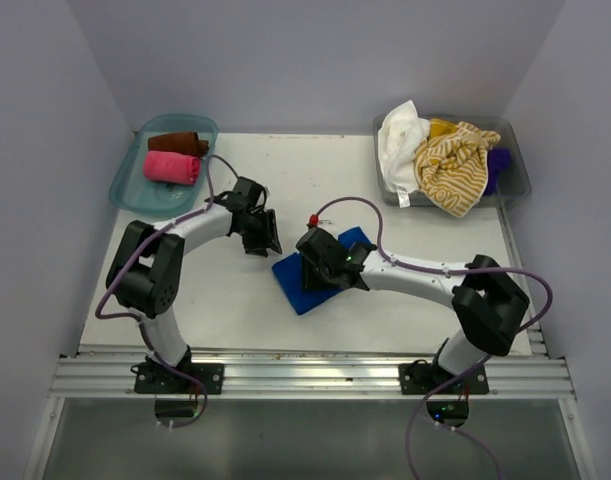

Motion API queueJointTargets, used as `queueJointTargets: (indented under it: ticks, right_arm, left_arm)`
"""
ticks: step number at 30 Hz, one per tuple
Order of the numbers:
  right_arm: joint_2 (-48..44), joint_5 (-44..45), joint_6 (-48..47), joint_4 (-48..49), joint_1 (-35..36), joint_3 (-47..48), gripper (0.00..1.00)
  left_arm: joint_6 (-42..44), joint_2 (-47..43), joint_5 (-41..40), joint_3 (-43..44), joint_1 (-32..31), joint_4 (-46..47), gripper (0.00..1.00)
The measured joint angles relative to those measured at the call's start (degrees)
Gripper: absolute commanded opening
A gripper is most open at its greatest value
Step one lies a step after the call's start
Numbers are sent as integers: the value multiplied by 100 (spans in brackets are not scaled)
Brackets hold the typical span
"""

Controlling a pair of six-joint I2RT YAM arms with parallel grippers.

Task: Roll the towels
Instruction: Roll the towel

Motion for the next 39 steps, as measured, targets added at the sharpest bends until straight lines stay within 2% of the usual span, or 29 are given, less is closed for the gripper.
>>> queueJointTargets:
  ticks: [2,8,14,18,22,27,28,32,35,37,39]
  right_arm:
    - [-122,155,-214,-208,2,195,54]
    - [-109,584,-994,-621,334,831,55]
    - [595,1204,-1932,-765,1126,1475,56]
    - [1060,1510,-2385,-765,1423,1543,56]
    - [1456,1711,-2667,-737,1425,1565,56]
    - [1799,1784,-2824,-605,1414,1545,55]
    - [1829,1792,-2828,-560,1414,1528,54]
    - [1867,2028,-2767,-216,1419,1311,28]
    - [1617,2124,-2688,372,1379,822,18]
    - [1384,1893,-2640,713,1252,529,16]
    - [1165,1526,-2632,1034,1069,260,8]
  left_arm:
    - [76,-168,-101,9,0,-125,53]
    - [302,-485,-422,310,13,-420,53]
    - [341,-697,-750,337,153,-660,52]
    - [341,-881,-896,275,501,-791,53]
    - [339,-1158,-992,28,883,-835,53]
    - [337,-1300,-1021,-225,938,-848,53]
    - [334,-1305,-1012,-275,935,-846,53]
    - [286,-1329,-901,-535,933,-804,53]
    - [273,-1410,-789,-748,933,-817,55]
    - [273,-1521,-706,-841,933,-822,56]
    - [280,-1659,-527,-925,933,-802,59]
